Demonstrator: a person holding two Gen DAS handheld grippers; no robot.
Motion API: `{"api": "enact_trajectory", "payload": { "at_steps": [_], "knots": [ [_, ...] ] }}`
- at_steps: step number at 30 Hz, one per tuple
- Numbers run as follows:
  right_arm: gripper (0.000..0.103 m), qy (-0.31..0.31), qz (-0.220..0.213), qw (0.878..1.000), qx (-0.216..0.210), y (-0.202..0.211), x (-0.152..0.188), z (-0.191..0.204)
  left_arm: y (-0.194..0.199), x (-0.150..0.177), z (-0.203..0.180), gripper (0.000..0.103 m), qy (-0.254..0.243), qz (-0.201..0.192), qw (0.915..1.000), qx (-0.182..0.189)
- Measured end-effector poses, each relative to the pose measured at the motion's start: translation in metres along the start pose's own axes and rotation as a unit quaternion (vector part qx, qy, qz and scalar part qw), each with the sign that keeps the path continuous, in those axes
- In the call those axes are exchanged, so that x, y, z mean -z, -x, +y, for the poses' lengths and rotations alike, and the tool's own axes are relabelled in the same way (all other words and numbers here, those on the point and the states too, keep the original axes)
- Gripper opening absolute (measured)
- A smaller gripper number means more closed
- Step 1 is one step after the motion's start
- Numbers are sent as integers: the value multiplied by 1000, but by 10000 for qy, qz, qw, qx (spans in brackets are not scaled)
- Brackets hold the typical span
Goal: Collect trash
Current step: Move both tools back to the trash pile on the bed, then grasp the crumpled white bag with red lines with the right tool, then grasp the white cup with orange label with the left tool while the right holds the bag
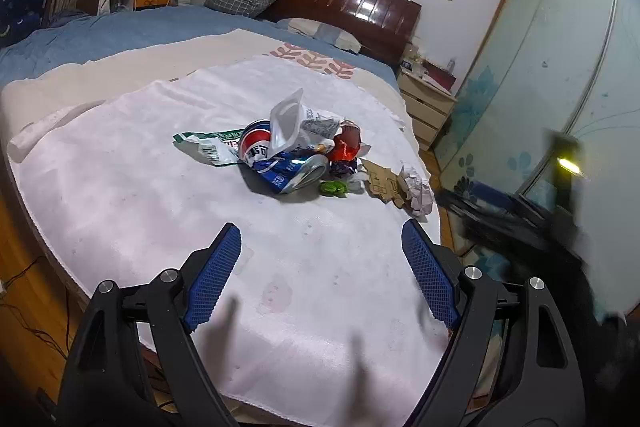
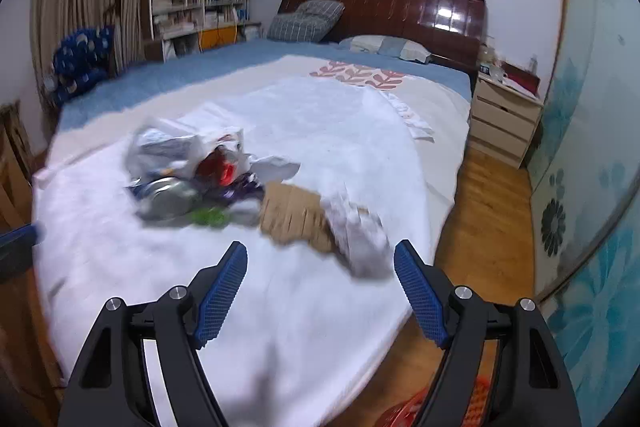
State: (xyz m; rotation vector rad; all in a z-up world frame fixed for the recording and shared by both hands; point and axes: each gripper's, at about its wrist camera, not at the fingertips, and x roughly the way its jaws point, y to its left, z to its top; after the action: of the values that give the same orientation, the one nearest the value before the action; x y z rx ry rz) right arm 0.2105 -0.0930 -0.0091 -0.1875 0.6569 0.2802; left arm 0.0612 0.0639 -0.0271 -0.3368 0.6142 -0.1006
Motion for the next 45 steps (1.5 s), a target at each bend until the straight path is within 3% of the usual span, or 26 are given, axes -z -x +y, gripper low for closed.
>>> {"api": "enact_trajectory", "payload": {
  "at_steps": [4, 5, 6, 7, 9, 15, 22, 25, 30, 37, 42, 43, 45],
  "knots": [
    [74, -147, 368, 9985, 382, -57, -18, -8, 2, 0, 8, 82, 93, 0, 10000, -9],
    [70, -255, 501, 9977, 392, -68, -18, -13, 2, 0, 10, 82, 120, -1, 9999, -8],
    [57, -449, 769, 9955, 312, -85, -14, -21, 3, -1, 13, 82, 157, -11, 9999, 0],
    [51, -533, 930, 9938, 284, -95, -11, -25, 3, -1, 16, 82, 205, -21, 9998, 6],
    [47, -780, 1024, 9914, 243, -102, -3, -37, 3, -2, 21, 82, 278, -27, 9996, 10],
    [45, -1503, 815, 9844, -426, -69, 9, -58, -4, -8, 31, 82, 587, -61, 9982, 99],
    [45, -2233, 463, 9631, -1429, 26, 53, -60, -21, -10, 17, 82, 427, -4, 9991, -76],
    [45, -2414, 549, 9544, -1671, 46, 74, -58, -36, -10, 16, 85, 552, 96, 9984, -126],
    [45, -2234, 676, 9556, -1796, 33, 79, -48, -58, -14, 18, 85, 931, 194, 9955, -48],
    [45, -2369, 763, 9488, -1943, 8, 63, -59, -79, -56, -1, 85, -18, -320, 9982, -498],
    [45, -2142, 767, 9541, -1950, 9, 55, -65, -101, -82, 0, 85, -41, -403, 9985, -360],
    [45, -2189, 805, 9522, -1973, 7, 56, -68, -105, -83, -1, 83, -76, -348, 9988, -331],
    [45, -2244, 861, 9512, -1936, 3, 56, -73, -120, -82, 0, 68, -18, -59, 9997, -243]
  ]
}}
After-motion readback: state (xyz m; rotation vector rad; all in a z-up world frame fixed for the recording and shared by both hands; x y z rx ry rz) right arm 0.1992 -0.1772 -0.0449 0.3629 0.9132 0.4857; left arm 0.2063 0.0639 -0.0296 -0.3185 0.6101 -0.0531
